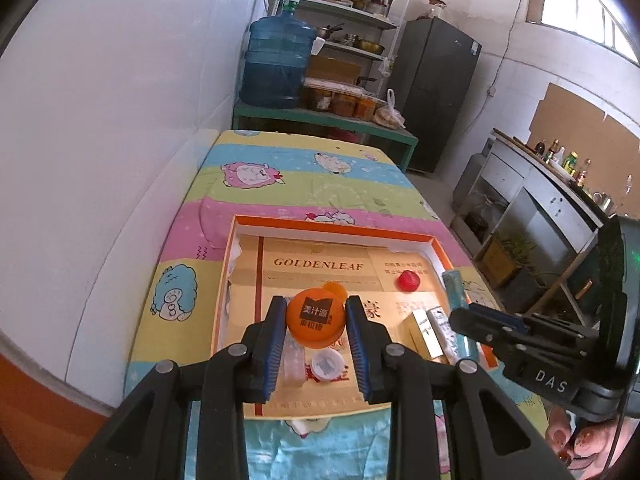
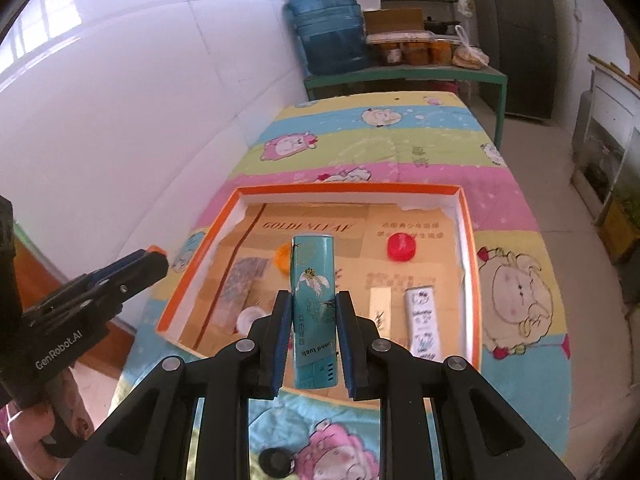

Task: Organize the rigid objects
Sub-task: 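Carry the labeled orange cap with the left gripper while the right gripper carries the teal tube into the tray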

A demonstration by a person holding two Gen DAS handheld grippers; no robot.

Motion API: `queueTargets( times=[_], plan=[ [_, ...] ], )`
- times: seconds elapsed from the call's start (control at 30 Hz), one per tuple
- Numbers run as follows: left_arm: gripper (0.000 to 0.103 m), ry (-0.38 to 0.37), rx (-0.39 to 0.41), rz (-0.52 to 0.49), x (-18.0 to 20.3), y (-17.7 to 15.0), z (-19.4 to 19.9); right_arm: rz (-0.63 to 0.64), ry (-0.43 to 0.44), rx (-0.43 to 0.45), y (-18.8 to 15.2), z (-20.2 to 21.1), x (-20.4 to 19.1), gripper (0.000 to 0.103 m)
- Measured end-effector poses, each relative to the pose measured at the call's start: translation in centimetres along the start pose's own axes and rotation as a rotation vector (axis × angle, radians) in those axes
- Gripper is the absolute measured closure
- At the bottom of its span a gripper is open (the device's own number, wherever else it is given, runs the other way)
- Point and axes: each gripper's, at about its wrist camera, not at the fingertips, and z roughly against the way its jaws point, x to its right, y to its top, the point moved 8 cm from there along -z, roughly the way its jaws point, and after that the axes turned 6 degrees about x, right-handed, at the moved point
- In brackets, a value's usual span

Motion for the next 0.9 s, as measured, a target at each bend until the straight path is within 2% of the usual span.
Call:
queueTargets(
  times=[0.33, 0.6, 0.9],
  plan=[
    [0.073, 0.037, -0.038, -0.011, -0.9, 0.9, -4.0, 0.064, -0.039, -0.028, 1.7, -3.8, 1.1, 0.081],
    [0.073, 0.061, -0.086, -0.011, -1.4, 2.1, -8.3, 0.074, -0.029, -0.069, 3.3, -7.6, 1.6, 0.081],
    [0.073, 0.105, -0.149, -0.01, -2.7, 2.3, -12.3, 0.083, -0.045, -0.135, 3.3, -11.6, 1.7, 0.081]
  ],
)
